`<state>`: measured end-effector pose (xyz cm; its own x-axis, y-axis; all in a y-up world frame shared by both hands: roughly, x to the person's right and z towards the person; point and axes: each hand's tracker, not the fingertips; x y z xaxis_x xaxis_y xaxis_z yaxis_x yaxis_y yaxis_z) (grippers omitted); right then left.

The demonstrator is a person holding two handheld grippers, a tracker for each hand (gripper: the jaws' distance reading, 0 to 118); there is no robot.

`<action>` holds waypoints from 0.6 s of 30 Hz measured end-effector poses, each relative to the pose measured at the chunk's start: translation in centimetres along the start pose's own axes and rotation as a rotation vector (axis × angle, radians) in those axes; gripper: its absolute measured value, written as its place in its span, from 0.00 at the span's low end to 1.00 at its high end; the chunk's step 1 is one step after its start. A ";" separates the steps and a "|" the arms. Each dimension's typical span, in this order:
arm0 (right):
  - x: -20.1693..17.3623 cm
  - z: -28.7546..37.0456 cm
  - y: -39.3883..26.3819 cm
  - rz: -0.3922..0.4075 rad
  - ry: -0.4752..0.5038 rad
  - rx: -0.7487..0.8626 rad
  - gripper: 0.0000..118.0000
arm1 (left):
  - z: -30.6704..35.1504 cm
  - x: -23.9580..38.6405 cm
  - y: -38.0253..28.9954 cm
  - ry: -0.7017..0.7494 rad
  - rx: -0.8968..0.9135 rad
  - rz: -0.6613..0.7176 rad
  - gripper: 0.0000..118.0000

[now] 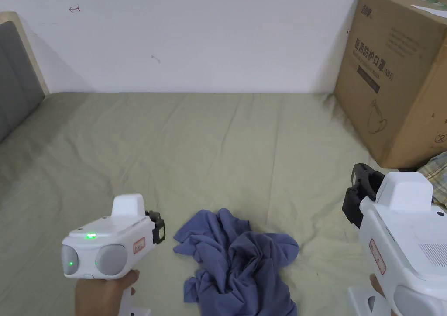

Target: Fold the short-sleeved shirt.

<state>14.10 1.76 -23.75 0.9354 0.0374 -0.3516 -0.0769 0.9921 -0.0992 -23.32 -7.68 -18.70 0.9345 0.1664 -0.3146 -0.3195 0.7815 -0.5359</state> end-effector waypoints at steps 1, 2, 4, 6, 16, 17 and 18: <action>0.1 -0.2 -0.3 0.002 -0.002 -0.009 0.00 | -0.9 -0.1 -0.6 -0.003 -0.031 0.012 0.00; 0.2 -0.4 -0.5 0.003 -0.002 -0.017 0.00 | -1.9 -0.1 -1.1 -0.004 -0.069 0.013 0.00; 0.5 -0.8 -1.0 0.001 -0.006 -0.032 0.00 | -3.5 -0.1 -2.4 -0.011 -0.111 0.012 0.00; 0.9 -1.3 -1.5 -0.001 -0.010 -0.047 0.00 | -5.2 -0.1 -3.0 -0.019 -0.147 0.007 0.00; 2.6 -4.6 -4.5 -0.002 -0.044 -0.142 0.00 | -14.5 -1.1 -2.6 -0.045 -0.300 0.088 0.48; 2.7 -5.0 -4.8 -0.001 -0.047 -0.153 0.00 | -15.4 -1.1 -2.3 -0.028 -0.331 0.103 0.67; 2.8 -5.4 -5.2 -0.002 -0.049 -0.167 0.00 | -16.1 -1.0 -2.0 -0.016 -0.339 0.107 0.82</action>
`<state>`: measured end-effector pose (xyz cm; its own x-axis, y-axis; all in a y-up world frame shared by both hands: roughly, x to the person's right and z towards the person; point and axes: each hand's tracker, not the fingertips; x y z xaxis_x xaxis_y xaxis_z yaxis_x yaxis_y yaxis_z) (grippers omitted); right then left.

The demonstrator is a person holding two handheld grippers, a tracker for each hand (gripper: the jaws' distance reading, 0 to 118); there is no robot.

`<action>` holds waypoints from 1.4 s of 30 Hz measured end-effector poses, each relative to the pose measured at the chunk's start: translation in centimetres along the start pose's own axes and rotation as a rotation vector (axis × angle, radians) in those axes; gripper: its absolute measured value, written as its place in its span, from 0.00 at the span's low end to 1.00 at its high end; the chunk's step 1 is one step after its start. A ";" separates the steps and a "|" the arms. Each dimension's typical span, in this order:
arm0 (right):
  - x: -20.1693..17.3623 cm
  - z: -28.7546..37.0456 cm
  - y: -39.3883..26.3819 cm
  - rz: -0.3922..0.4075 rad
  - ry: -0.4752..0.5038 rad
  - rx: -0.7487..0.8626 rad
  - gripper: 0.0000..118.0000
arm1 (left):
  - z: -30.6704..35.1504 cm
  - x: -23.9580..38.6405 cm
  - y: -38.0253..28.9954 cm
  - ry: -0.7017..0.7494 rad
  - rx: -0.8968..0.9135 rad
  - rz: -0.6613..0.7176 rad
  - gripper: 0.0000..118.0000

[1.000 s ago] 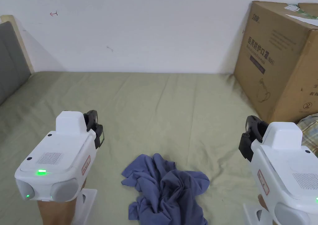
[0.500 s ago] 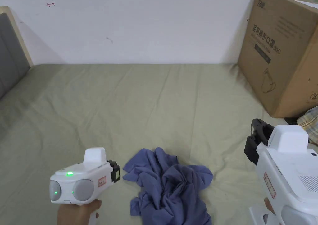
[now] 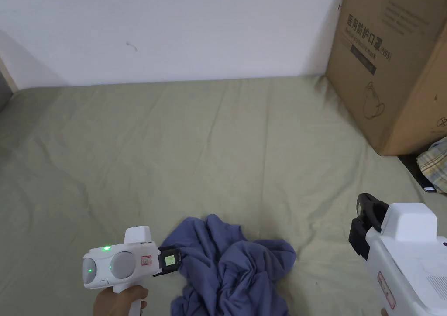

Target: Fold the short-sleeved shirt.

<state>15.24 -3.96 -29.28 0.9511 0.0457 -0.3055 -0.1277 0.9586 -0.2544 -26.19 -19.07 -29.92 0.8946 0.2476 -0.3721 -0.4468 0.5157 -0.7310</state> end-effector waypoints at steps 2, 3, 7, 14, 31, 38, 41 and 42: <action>0.1 -0.8 -0.5 0.000 -0.004 -0.022 0.00 | -0.5 0.3 0.3 0.010 0.017 -0.002 0.84; 0.2 -1.2 -0.7 0.000 -0.005 -0.029 0.00 | -0.8 0.5 0.5 0.016 0.022 -0.007 0.84; 0.2 -2.5 -1.6 -0.001 -0.006 -0.062 0.00 | -2.9 1.4 0.4 0.044 -0.067 -0.089 0.65; -0.4 -4.4 -2.9 -0.019 0.013 -0.127 0.00 | -3.8 3.3 -0.6 0.033 -0.130 -0.125 0.05; -3.9 -18.5 -10.8 0.056 0.152 -0.693 0.69 | 6.2 0.6 -0.9 -0.107 0.064 -0.068 0.03; -5.5 -21.2 -13.9 0.038 0.207 -0.739 0.29 | 5.9 -0.3 -1.6 -0.112 0.053 -0.052 0.03; -5.6 -21.0 -14.1 0.086 0.233 -0.706 0.05 | 6.1 -0.7 -1.8 -0.118 0.052 -0.041 0.03; -6.0 -19.9 -13.4 0.101 0.217 -0.691 0.05 | 6.2 -0.7 -1.8 -0.117 0.053 -0.040 0.03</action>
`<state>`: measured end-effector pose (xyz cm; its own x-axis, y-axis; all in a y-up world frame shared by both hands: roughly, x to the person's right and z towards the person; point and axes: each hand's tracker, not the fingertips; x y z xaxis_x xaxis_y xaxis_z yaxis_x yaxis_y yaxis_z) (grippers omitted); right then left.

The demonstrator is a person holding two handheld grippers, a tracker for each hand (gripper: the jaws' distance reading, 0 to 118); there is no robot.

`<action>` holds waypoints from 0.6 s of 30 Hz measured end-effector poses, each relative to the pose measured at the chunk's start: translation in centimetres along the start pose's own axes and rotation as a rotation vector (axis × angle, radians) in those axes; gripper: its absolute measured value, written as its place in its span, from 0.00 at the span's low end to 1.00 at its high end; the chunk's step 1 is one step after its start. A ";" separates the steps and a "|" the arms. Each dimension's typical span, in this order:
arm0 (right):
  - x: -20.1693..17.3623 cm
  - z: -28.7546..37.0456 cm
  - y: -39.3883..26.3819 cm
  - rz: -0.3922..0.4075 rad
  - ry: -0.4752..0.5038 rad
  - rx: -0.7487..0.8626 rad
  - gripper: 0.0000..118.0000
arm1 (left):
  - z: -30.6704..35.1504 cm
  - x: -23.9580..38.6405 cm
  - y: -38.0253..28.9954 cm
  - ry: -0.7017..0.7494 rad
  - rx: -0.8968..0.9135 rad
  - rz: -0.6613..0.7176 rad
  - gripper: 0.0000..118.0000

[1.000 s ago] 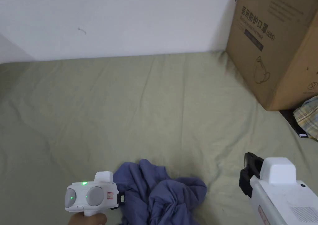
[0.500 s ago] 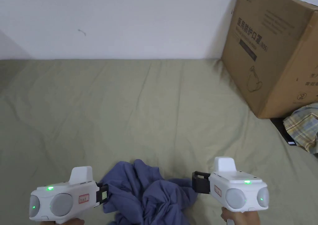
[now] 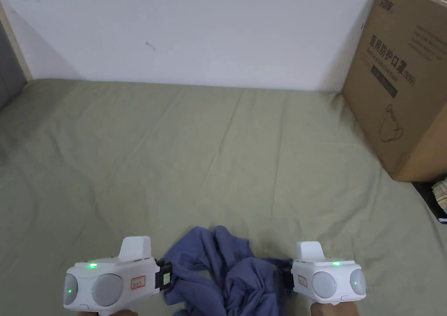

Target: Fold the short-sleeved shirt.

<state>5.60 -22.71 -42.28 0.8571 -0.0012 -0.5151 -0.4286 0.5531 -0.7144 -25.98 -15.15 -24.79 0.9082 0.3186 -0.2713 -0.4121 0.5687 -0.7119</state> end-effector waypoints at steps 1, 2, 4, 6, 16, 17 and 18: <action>-0.8 1.7 -0.2 -0.001 0.008 0.020 0.05 | 0.2 -0.1 -0.1 0.000 0.003 0.000 0.03; -0.7 2.6 -0.2 -0.013 0.017 0.049 0.05 | 0.4 -0.1 -0.1 -0.002 0.007 0.002 0.03; 0.0 4.5 0.1 -0.037 0.029 0.091 0.05 | 0.8 -0.2 -0.2 -0.008 0.018 0.013 0.03; 1.1 6.8 0.7 -0.055 0.048 0.147 0.05 | 1.5 -0.2 -0.1 -0.009 0.038 0.022 0.03; 5.9 21.8 6.3 -0.131 0.015 0.465 0.05 | 8.2 -2.1 5.3 0.016 0.221 0.064 0.03; 6.5 22.8 7.2 -0.123 0.003 0.488 0.05 | 9.1 -2.4 6.4 0.026 0.253 0.068 0.03; 6.9 23.9 8.0 -0.115 -0.006 0.511 0.05 | 10.0 -2.7 7.4 0.038 0.276 0.064 0.03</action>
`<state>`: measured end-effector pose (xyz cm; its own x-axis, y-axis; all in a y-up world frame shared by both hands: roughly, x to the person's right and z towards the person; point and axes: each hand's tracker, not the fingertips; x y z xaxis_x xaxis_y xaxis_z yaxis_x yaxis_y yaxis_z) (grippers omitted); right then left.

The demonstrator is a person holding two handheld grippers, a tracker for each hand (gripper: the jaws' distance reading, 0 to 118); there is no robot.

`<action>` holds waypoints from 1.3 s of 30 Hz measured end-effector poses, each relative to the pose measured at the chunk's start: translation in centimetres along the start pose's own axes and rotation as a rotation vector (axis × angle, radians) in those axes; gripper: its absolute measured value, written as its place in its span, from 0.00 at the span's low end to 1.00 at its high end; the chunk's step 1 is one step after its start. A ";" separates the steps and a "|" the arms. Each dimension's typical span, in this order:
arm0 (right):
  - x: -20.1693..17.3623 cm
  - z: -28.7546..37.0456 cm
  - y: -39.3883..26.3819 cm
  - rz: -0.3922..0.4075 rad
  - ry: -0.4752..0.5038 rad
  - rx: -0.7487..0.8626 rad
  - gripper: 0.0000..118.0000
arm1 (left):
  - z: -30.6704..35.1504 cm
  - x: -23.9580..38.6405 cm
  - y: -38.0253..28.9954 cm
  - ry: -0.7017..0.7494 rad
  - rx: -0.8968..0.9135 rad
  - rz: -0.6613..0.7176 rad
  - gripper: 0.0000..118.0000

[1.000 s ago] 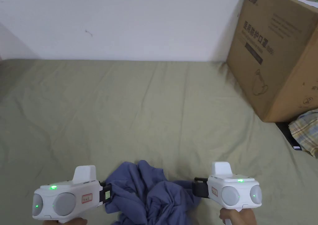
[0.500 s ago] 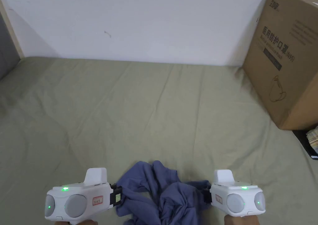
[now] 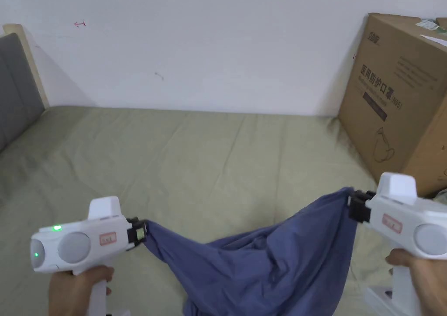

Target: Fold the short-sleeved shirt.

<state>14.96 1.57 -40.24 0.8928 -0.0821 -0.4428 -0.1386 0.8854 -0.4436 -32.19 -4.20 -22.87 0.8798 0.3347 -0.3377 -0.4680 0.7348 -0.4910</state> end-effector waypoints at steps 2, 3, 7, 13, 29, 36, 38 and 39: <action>0.6 0.9 2.9 0.011 -0.012 0.050 0.05 | 1.3 -0.5 3.2 0.012 0.055 0.004 0.03; 0.4 1.4 4.4 0.003 -0.014 0.073 0.05 | 1.9 -0.7 4.7 0.013 0.079 0.001 0.03; 0.2 2.3 10.2 0.028 -0.021 0.174 0.05 | 4.4 -0.1 10.8 0.037 0.188 -0.020 0.03; -1.5 2.8 18.2 0.093 -0.041 0.293 0.05 | 6.3 2.0 19.7 0.086 0.284 -0.074 0.03; -1.9 -5.6 24.0 0.092 -0.052 0.397 0.05 | 2.8 1.9 33.5 0.211 0.426 -0.144 0.03; -2.1 -12.7 18.4 0.078 -0.048 0.293 0.05 | -3.6 -0.8 31.5 0.239 0.371 -0.140 0.03; -2.2 -14.7 16.1 0.089 -0.056 0.252 0.05 | -5.6 -1.8 29.9 0.251 0.346 -0.143 0.03; -2.3 -15.3 15.1 0.087 -0.060 0.234 0.05 | -6.4 -2.2 29.2 0.259 0.322 -0.145 0.03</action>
<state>4.26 8.08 -57.86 0.9067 0.0200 -0.4214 -0.1192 0.9703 -0.2104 -48.30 12.71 -41.60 0.8650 0.0857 -0.4944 -0.2551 0.9236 -0.2862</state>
